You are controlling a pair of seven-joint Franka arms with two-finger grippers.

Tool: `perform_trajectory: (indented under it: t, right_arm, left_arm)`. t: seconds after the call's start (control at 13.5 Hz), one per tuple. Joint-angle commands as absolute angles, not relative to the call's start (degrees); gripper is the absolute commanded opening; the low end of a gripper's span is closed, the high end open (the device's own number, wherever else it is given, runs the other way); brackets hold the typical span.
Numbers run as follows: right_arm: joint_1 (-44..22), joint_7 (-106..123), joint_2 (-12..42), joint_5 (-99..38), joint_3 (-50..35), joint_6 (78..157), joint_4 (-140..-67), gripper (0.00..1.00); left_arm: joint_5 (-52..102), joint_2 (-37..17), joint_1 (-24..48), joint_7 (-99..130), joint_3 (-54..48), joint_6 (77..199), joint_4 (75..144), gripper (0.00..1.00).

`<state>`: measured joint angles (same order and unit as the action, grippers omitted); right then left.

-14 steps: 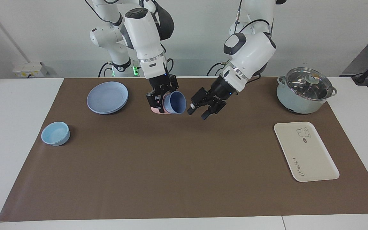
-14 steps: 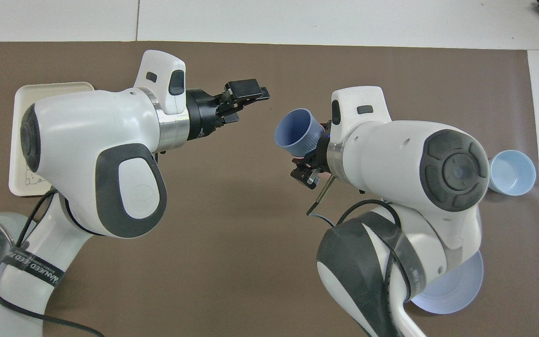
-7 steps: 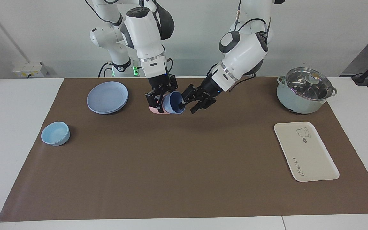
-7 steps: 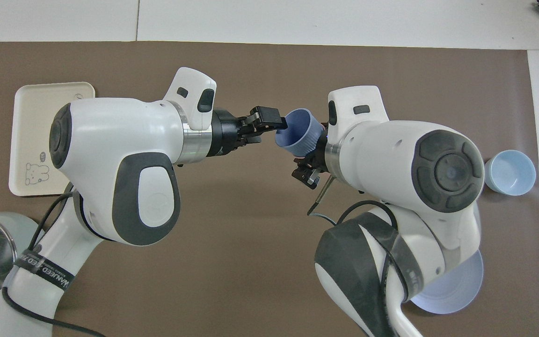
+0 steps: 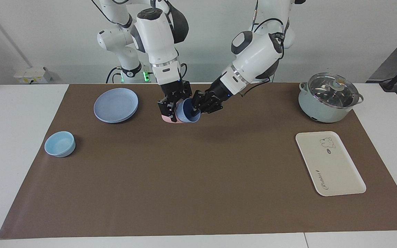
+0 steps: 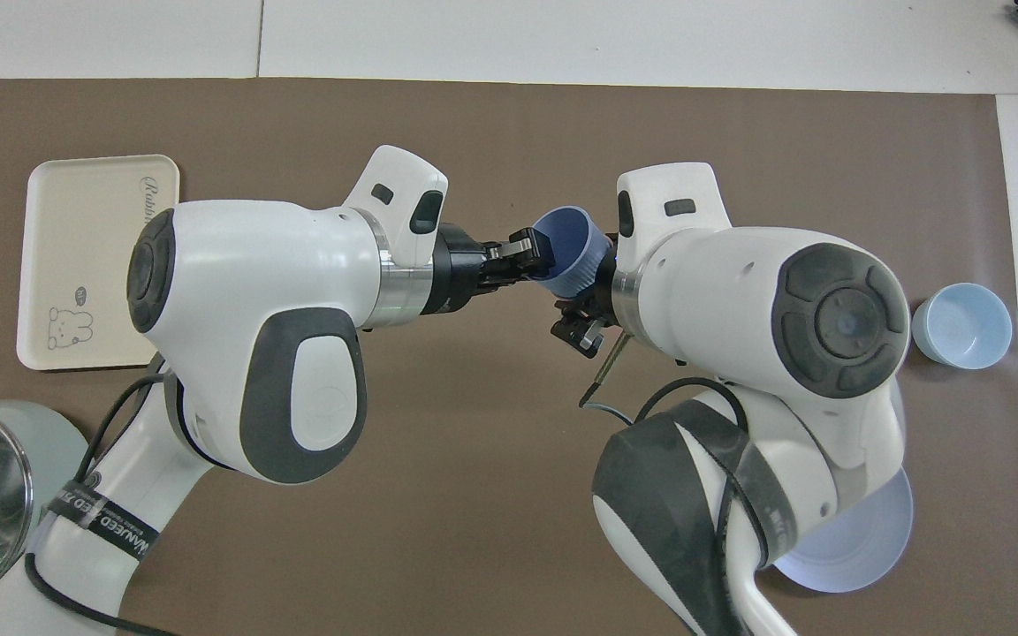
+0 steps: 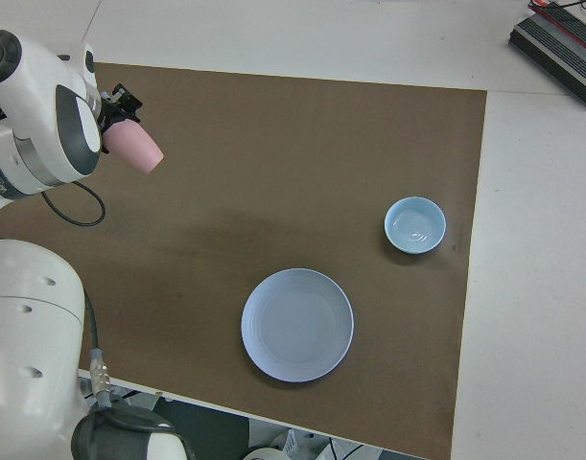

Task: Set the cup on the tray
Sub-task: 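Grasp the cup with the left gripper from the right gripper, then carry the cup to the tray with the left gripper while the right gripper withdraws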

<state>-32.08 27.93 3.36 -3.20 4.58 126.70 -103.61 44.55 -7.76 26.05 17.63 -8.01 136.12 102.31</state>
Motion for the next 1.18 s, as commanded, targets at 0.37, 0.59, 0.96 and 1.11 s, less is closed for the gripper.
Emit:
perform_trajectory:
  t: [0.37,0.59,0.96,1.11]
  right_arm:
    - [-32.0,26.4,3.9,-1.9,4.6,126.5,-102.3,0.0]
    - [-31.6,26.5,3.9,-1.9,4.6,126.5,-102.4,0.0]
    - [-26.5,27.0,4.0,-6.6,4.9,129.4,-102.6,0.0]
    - [-23.3,30.0,4.4,-12.4,4.9,133.0,-103.1,0.0]
  left_arm:
    - [44.5,-8.3,20.6,17.5,-6.5,132.4,96.5,0.0]
    - [35.0,-7.3,14.3,17.1,-6.4,125.7,94.5,0.0]
    - [11.3,-6.7,5.0,10.2,-6.5,118.0,93.0,0.0]
    - [9.8,-6.5,0.1,4.0,-6.5,117.9,93.7,0.0]
